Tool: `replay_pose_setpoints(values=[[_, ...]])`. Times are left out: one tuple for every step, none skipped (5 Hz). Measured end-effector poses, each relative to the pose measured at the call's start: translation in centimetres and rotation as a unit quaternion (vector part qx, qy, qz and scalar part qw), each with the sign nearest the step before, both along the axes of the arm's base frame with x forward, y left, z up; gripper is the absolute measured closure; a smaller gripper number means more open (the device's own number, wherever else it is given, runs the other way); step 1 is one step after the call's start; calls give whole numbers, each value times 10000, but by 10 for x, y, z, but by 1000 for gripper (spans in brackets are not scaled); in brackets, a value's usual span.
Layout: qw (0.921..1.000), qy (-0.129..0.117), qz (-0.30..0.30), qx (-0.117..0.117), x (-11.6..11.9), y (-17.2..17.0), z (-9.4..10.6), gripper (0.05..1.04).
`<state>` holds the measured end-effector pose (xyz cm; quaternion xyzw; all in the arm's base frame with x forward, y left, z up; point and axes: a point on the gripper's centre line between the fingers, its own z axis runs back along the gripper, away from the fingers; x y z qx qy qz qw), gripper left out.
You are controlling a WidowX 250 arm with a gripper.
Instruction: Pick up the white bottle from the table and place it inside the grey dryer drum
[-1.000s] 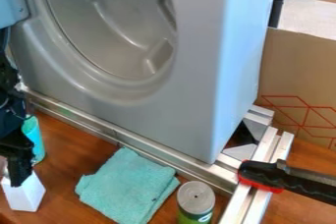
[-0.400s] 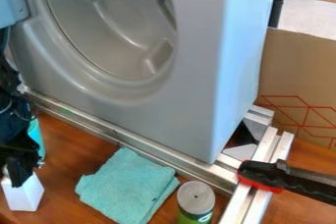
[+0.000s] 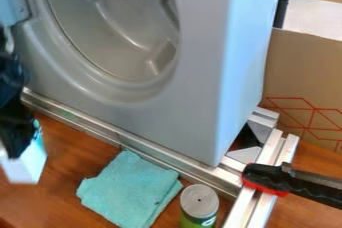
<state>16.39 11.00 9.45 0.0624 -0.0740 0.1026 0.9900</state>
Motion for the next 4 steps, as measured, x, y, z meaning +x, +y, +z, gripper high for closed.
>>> replay_pose_setpoints(values=[[9995, -251, -179, 54, 24, -5, 22, 566], [9967, -536, -605, 0, 70, -8, 46, 566], [9928, -899, -786, 120, 97, -3, 68, 566], [9897, -1102, -898, 157, 118, 2, 78, 566]])
